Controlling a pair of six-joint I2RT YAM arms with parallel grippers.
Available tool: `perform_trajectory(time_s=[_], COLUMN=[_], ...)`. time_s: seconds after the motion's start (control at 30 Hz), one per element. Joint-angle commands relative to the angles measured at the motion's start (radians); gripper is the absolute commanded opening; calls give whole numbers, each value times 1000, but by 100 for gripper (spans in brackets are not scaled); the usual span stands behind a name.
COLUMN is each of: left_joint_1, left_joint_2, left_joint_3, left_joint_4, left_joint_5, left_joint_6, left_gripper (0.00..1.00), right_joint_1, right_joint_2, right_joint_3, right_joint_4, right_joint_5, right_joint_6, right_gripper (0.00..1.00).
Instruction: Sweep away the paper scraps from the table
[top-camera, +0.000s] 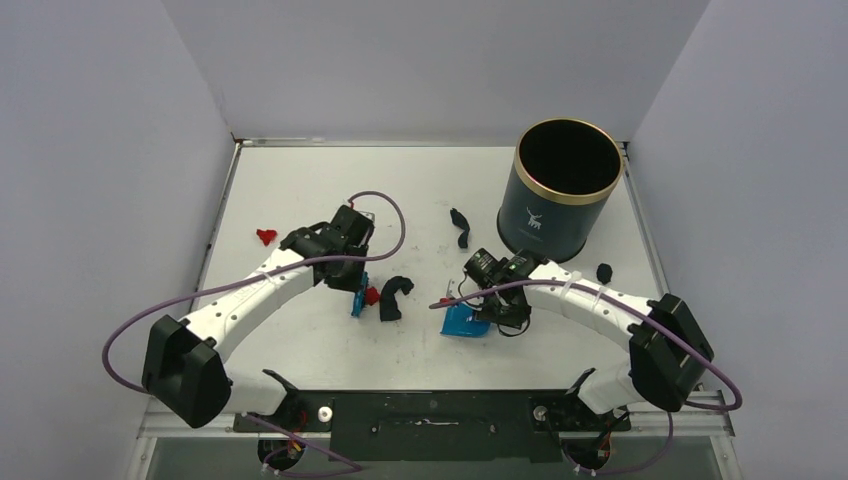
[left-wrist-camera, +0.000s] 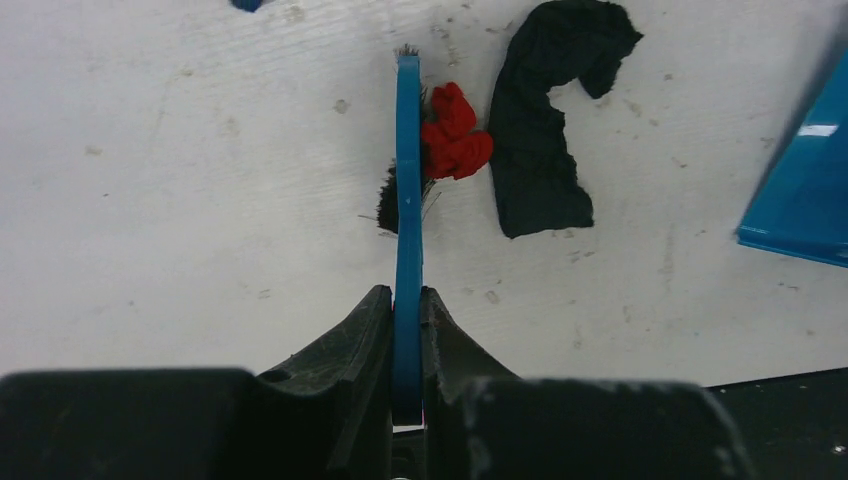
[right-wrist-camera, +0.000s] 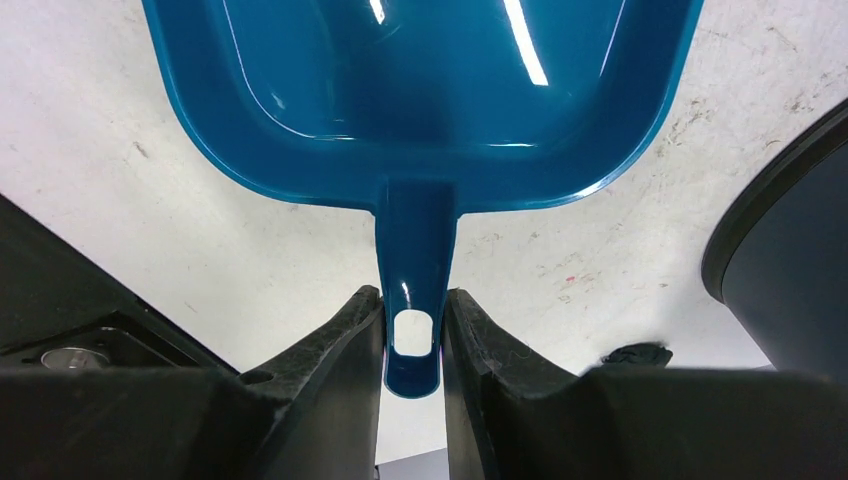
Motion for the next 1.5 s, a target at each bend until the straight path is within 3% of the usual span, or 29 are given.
perform_trajectory(time_s=[0.0, 0.17, 0.4, 0.7, 0.93, 1.23, 1.47], left_joint_1=[2, -14, -104, -142, -139, -91, -83], left_joint_2=[71, 158, 248, 210, 193, 210, 452], left_joint_3=[26, 68, 169, 213, 360, 558, 847], left_joint_4=[146, 220, 247, 375, 193, 79, -40], left_joint_5=[140, 264, 322, 478, 434, 356, 61], left_joint_6=[-31, -56, -73, -174, -107, -10, 134], left_gripper=[0, 0, 0, 0, 0, 0, 0], right_joint_1=[10, 13, 12, -30, -190, -233, -238], right_joint_2=[35, 100, 157, 83, -96, -286, -300], right_joint_3=[5, -2, 19, -3, -52, -109, -126], right_joint_4=[38, 83, 125, 128, 110, 92, 19], right_joint_5=[53, 69, 39, 6, -42, -29, -26], right_joint_6=[20, 23, 44, 46, -8, -15, -10], right_gripper=[5, 5, 5, 5, 5, 5, 5])
